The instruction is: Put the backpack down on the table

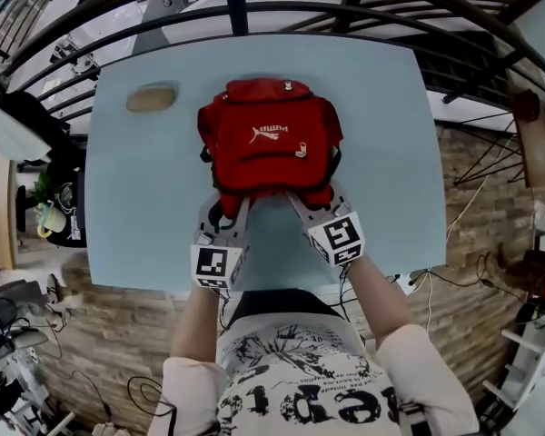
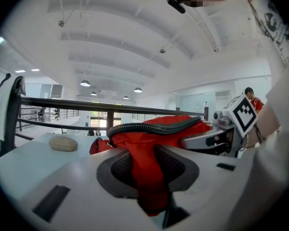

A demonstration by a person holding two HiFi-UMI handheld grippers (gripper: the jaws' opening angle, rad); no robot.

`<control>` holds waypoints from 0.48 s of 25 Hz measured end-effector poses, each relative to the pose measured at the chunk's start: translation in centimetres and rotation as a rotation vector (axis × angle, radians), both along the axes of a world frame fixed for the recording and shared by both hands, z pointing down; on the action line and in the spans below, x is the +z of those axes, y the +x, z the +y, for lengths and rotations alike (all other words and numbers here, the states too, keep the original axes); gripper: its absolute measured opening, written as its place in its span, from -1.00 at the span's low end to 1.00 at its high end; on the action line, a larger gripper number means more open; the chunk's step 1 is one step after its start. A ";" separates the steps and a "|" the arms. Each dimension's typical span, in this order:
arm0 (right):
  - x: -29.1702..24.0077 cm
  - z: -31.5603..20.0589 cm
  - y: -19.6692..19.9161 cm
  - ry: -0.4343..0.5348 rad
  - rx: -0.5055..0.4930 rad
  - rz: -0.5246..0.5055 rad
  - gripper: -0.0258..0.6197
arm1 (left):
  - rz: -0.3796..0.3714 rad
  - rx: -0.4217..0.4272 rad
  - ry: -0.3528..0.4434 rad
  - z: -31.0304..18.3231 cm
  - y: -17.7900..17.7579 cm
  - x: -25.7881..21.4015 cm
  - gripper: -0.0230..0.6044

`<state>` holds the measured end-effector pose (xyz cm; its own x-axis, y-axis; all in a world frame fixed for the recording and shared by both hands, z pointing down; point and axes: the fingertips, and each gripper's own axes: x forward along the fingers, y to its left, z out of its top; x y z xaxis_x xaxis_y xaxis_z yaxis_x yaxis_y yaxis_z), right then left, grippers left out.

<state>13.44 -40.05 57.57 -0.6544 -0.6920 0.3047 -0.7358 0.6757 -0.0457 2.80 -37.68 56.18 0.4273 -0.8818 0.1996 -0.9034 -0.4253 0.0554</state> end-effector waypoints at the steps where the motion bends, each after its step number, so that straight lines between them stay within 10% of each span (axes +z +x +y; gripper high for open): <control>1: 0.4 0.3 0.0 -0.003 0.004 0.003 -0.37 | -0.001 -0.002 -0.012 0.3 0.0 0.5 -0.61; 12: 5.4 3.3 0.4 -0.058 0.030 0.035 -0.22 | -0.008 0.007 -0.125 3.6 -0.2 5.8 -0.55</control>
